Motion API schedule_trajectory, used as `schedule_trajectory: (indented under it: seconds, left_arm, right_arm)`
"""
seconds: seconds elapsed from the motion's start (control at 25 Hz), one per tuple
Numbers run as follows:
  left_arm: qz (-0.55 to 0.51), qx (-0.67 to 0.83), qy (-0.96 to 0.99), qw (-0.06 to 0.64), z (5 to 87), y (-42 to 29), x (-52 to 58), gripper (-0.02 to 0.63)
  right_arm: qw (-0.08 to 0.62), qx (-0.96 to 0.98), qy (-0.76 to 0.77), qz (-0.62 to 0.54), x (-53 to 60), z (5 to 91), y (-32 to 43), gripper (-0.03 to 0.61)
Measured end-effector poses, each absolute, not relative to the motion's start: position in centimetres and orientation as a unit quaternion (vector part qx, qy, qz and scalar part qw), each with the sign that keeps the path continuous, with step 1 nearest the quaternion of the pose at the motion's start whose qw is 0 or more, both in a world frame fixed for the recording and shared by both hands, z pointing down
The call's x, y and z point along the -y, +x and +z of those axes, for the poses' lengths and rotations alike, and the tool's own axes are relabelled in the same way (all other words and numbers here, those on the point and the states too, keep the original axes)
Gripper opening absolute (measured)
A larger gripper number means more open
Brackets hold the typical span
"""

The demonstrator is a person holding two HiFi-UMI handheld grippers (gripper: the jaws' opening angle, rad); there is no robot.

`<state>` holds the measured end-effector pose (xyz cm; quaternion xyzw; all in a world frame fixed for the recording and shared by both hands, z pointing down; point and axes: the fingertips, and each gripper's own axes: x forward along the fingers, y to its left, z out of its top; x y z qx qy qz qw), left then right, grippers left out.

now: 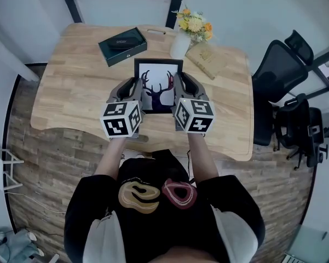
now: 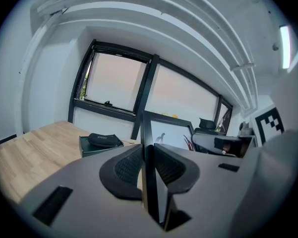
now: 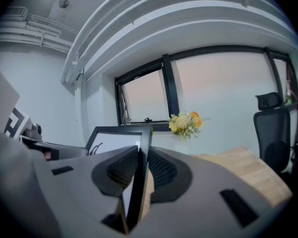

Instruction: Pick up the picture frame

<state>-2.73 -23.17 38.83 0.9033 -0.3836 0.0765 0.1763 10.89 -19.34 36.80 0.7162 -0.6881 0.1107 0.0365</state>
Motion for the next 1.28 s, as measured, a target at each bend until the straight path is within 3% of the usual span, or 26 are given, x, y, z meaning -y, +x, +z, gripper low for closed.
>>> schedule_trajectory:
  seconds: [1.28]
  left_arm:
    - [0.047,0.373,0.909,0.181,36.6,-5.9,20.8,0.081]
  right_arm:
    - [0.019,0.699,0.710,0.080,16.9,34.4,7.8,0.072]
